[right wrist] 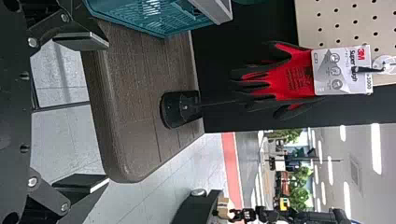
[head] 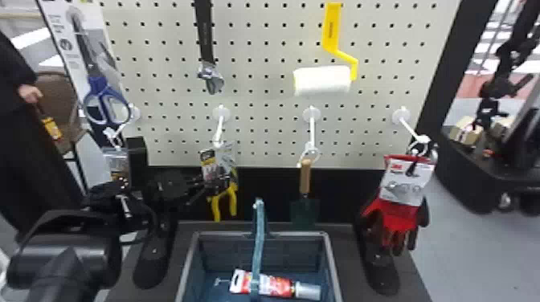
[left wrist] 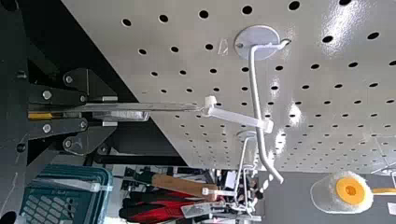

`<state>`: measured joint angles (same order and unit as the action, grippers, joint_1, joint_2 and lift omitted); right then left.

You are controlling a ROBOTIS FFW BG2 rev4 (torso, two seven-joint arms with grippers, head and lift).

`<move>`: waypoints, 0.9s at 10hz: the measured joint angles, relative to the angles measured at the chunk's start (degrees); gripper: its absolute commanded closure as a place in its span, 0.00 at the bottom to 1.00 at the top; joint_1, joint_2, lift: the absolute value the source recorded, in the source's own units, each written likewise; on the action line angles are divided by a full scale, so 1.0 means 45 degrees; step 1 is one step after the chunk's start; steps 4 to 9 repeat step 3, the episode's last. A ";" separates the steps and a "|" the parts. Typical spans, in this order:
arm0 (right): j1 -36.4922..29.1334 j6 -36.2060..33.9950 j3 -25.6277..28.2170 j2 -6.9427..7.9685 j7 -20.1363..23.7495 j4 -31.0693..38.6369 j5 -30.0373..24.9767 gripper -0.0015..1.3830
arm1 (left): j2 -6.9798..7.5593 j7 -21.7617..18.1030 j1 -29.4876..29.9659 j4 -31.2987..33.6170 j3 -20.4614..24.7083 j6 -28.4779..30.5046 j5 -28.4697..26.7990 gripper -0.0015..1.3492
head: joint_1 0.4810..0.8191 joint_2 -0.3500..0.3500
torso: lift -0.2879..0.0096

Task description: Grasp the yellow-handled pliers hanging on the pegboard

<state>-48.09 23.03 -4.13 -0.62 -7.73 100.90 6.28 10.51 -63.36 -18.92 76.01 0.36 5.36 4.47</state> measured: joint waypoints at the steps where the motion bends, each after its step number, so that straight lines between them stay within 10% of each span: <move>1: 0.0011 0.0000 0.0000 -0.0010 0.0000 0.0000 -0.0004 0.20 | 0.0008 0.0011 0.0001 0.0000 -0.0018 -0.0006 0.0040 0.90 | 0.20 0.50 | 0.63; 9: 0.0016 0.0000 0.0000 -0.0004 0.0000 0.0000 -0.0005 0.20 | 0.0009 0.0020 -0.0017 0.0004 -0.0038 -0.0036 0.0071 0.90 | 0.20 0.50 | 0.63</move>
